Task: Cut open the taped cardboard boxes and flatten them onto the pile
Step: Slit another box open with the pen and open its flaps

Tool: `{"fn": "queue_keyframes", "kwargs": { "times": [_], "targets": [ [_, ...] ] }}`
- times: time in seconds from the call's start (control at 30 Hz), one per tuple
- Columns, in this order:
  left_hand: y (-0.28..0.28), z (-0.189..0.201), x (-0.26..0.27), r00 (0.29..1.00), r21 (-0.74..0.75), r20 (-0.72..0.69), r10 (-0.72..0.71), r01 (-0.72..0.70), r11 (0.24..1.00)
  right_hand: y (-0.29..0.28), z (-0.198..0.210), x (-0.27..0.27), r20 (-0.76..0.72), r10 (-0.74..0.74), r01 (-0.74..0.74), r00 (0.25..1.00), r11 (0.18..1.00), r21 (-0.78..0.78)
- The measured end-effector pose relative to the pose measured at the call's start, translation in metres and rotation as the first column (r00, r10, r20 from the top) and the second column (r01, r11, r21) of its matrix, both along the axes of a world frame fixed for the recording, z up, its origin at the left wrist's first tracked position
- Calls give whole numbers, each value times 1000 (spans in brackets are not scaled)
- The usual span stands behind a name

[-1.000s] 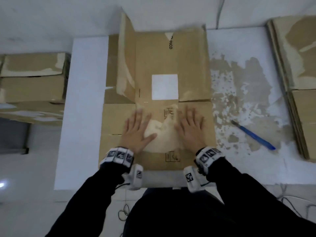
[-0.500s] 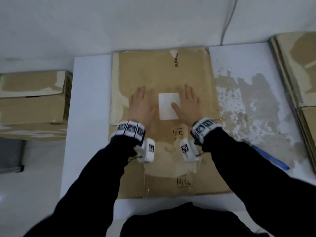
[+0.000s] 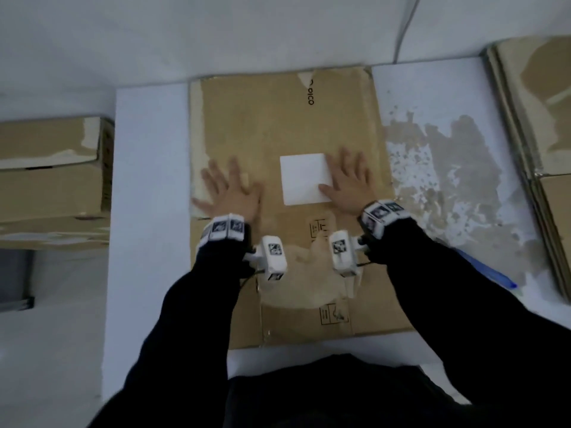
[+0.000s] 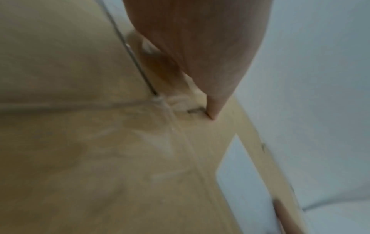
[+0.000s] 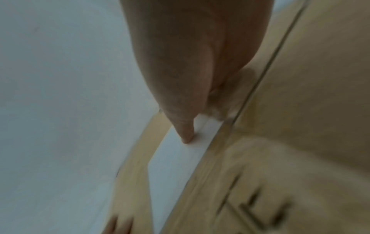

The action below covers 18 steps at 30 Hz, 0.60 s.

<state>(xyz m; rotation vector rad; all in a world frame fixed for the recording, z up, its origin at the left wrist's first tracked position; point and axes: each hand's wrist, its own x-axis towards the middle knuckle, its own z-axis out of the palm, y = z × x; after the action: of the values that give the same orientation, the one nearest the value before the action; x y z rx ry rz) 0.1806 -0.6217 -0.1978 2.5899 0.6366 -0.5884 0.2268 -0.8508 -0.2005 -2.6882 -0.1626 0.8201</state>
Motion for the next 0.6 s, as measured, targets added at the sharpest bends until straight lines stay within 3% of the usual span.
{"fn": "queue_keyframes", "kwargs": {
  "times": [0.13,0.2,0.3,0.37,0.5,0.6],
  "targets": [
    [14,8,-60,935,38,133,330,-337,941,-62,2,-46,157,-313,299,937,948,105],
    [19,9,-73,838,-43,184,514,-515,856,-71,2,-64,182,-505,459,844,854,243],
    [32,10,-77,781,-263,130,611,-567,781,-74,9,-73,25,-730,677,683,646,354],
    [37,15,-80,793,-298,164,587,-528,796,-75,14,-75,-31,-724,693,689,646,320],
    [27,33,-86,773,-256,310,553,-492,832,-81,26,-84,85,-634,572,768,740,353],
    [5,52,-92,726,-269,414,549,-478,836,-101,49,-87,160,-653,536,740,716,447]
  ]
}}
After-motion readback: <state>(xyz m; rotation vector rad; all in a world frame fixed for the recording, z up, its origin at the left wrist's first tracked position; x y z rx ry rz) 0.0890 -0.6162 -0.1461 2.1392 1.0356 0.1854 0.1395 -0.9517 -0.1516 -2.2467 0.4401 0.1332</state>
